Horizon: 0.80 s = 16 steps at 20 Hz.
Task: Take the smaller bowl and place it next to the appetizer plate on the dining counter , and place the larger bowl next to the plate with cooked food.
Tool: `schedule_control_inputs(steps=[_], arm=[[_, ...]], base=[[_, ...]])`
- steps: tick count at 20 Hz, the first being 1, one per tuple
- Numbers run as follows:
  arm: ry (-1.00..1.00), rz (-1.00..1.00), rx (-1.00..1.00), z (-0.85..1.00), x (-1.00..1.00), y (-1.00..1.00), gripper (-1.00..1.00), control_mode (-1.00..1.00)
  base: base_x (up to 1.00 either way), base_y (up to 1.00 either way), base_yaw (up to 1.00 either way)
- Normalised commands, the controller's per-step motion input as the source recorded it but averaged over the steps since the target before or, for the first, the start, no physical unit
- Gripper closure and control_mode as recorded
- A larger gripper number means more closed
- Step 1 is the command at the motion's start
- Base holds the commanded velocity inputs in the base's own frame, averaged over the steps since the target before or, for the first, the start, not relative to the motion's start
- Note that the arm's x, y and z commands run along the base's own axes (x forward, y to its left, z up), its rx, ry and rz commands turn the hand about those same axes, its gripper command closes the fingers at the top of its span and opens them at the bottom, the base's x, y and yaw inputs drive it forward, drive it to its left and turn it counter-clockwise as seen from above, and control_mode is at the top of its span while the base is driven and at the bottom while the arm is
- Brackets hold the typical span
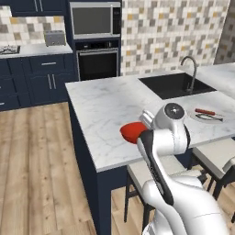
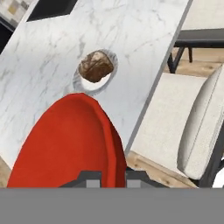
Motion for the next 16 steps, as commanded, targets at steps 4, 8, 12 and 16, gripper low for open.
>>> schedule_control_inputs(steps=[4,8,12,16], arm=[[0.00,-0.01,-0.06,-0.39,0.96,0.00,1.00,-1.00],[0.02,-0.02,0.00,-0.24,1.00,0.00,1.00,-1.00],[0.11,0.00,0.00,-0.21,0.99,0.00,1.00,-1.00],[0.10,0.00,0.00,-0.01,0.34,0.00,1.00,-1.00]], base=[[0.00,0.00,0.00],[0.00,0.00,0.00],[0.00,0.00,0.00],[0.00,0.00,0.00]])
